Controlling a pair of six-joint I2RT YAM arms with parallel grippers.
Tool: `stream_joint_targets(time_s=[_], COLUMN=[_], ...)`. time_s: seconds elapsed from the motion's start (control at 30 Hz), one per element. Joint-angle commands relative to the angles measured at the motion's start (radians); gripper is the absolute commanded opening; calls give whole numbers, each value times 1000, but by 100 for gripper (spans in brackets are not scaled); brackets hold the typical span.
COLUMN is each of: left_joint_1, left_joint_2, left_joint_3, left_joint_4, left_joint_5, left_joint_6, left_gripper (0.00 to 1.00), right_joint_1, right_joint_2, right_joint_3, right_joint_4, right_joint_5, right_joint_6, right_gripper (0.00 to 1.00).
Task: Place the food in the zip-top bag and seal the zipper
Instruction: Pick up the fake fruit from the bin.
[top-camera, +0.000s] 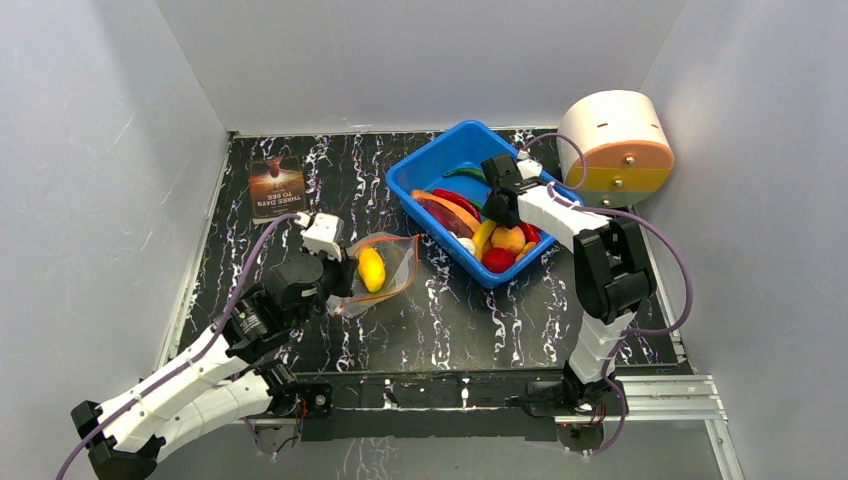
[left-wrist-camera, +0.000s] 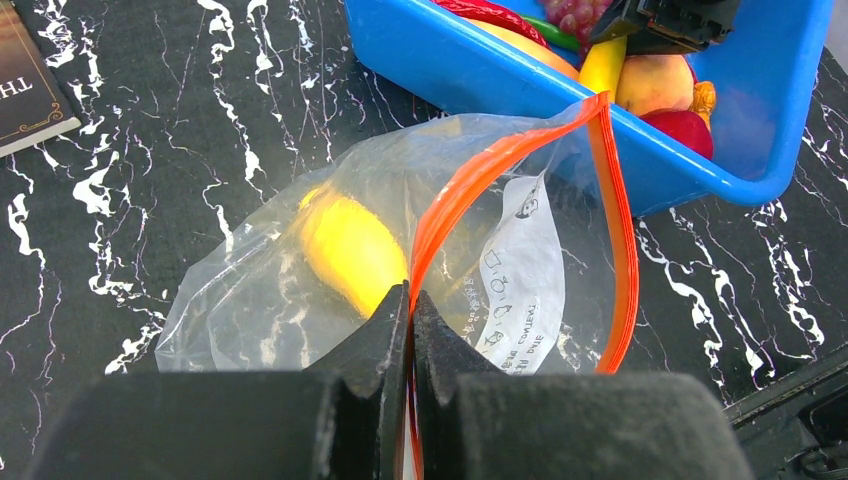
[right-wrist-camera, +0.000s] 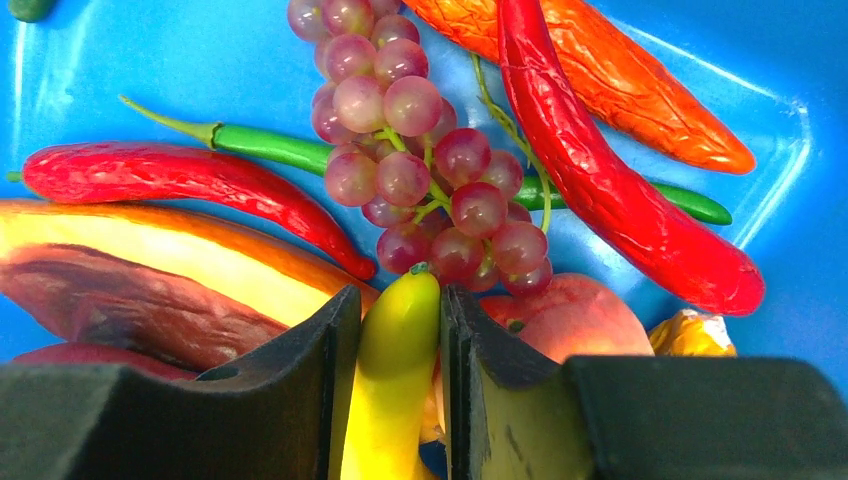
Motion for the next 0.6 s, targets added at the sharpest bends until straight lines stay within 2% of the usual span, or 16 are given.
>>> stream_joint_targets(time_s=[0.0,0.57], left_joint_1=[4,5], left_joint_2=[-6,-9], left_joint_3=[24,25], left_joint_4=[6,12], left_joint_5=[-5,4], left_joint_6=[-9,-32], left_gripper=[0,0], right_joint_1=[0,-1], right_joint_2=[-83,-332], right_joint_3=[-21,-90], right_joint_4=[55,140], right_joint_5=[7,-21], right_joint_6=[-30,-152], right_gripper=[26,23])
